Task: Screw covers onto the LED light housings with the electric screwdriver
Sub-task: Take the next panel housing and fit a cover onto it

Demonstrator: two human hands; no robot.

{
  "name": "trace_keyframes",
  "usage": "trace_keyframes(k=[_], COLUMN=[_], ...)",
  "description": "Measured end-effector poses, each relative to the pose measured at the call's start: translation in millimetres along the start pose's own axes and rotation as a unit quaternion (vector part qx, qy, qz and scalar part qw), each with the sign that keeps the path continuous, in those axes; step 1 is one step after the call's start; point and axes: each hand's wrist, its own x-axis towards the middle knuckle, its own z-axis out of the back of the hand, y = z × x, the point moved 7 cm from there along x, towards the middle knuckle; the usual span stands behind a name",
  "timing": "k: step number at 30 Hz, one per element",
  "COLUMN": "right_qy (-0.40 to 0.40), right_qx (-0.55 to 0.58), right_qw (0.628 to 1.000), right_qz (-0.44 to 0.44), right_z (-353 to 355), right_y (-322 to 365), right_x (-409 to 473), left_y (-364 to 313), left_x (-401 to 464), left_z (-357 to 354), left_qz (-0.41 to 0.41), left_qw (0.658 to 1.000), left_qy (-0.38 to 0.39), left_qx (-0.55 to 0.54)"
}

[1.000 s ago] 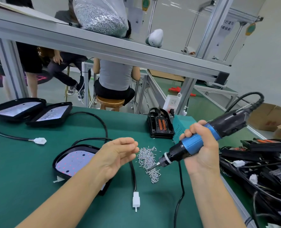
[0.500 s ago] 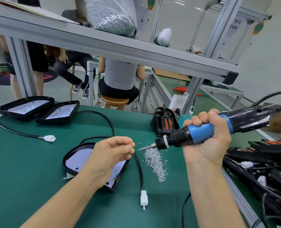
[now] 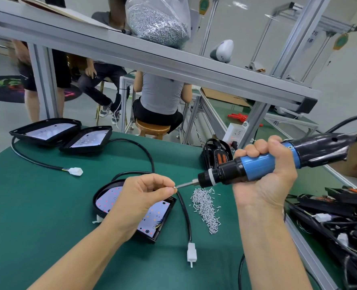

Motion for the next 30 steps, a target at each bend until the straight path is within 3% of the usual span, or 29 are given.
trace_keyframes(k=[30], right_qy=[0.011], right_qx=[-0.002], right_qw=[1.0], right_qz=[-0.007], right_z=[-3.7], right_y=[-2.1], right_x=[-5.5], left_y=[-7.1], left_x=[-9.0], left_z=[-0.8], left_qz=[-0.025], left_qw=[0.999], left_qy=[-0.016], left_qx=[-0.016])
